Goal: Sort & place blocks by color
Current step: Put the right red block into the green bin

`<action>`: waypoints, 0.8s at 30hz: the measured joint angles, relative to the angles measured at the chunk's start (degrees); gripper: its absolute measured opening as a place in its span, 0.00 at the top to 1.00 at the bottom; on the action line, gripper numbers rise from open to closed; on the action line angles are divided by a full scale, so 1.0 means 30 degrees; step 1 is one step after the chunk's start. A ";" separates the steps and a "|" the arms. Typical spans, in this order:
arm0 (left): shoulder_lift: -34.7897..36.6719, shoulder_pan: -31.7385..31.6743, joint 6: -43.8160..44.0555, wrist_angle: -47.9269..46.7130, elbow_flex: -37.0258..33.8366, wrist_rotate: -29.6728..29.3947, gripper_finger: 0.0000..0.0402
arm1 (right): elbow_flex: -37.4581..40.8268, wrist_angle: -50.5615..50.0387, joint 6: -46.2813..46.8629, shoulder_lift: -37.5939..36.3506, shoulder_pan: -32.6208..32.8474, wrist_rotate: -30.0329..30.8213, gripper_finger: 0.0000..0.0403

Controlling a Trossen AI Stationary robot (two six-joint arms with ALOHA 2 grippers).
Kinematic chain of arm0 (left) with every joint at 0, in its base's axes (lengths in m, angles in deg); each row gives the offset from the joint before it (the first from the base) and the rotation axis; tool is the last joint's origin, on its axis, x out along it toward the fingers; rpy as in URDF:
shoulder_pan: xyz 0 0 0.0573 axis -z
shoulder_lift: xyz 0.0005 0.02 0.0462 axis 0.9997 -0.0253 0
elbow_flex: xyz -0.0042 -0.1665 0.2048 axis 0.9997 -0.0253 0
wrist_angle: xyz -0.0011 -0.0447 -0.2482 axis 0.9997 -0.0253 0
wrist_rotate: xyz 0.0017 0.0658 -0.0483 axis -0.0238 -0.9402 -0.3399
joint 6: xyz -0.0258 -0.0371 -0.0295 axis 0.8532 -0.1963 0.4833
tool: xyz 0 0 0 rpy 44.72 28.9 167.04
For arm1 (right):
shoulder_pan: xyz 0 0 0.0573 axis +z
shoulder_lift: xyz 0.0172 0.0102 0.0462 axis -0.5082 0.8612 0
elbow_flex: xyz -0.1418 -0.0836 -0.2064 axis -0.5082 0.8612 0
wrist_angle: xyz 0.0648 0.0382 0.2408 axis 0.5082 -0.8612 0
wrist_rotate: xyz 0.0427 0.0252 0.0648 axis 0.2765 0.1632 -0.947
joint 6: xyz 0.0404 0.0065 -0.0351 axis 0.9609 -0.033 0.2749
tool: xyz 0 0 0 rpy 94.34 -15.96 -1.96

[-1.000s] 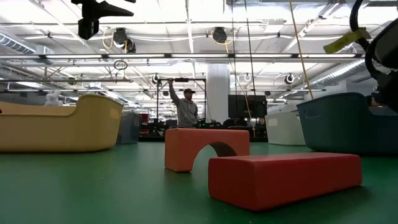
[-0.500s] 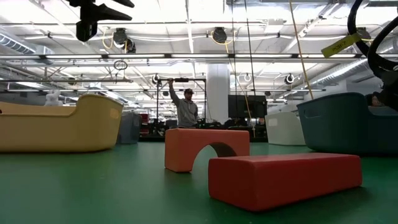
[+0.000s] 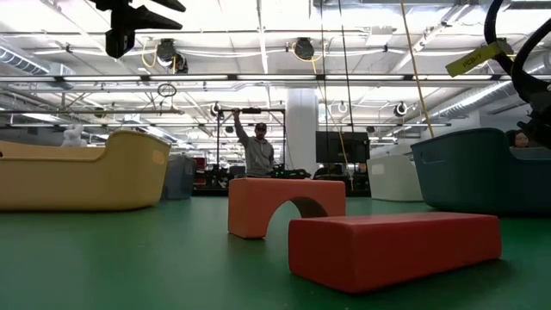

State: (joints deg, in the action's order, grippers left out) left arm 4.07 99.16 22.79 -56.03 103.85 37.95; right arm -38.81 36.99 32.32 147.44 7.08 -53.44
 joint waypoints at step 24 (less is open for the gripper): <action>0.0000 -0.0007 0.1087 0.0112 0.0000 -0.0823 0.71 | 0.0044 0.2951 -1.0559 -0.5376 -0.3623 1.0522 0.72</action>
State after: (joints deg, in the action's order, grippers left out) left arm 4.07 99.14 26.06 -55.70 103.85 35.48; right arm -38.68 45.84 0.65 131.31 -3.79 -21.88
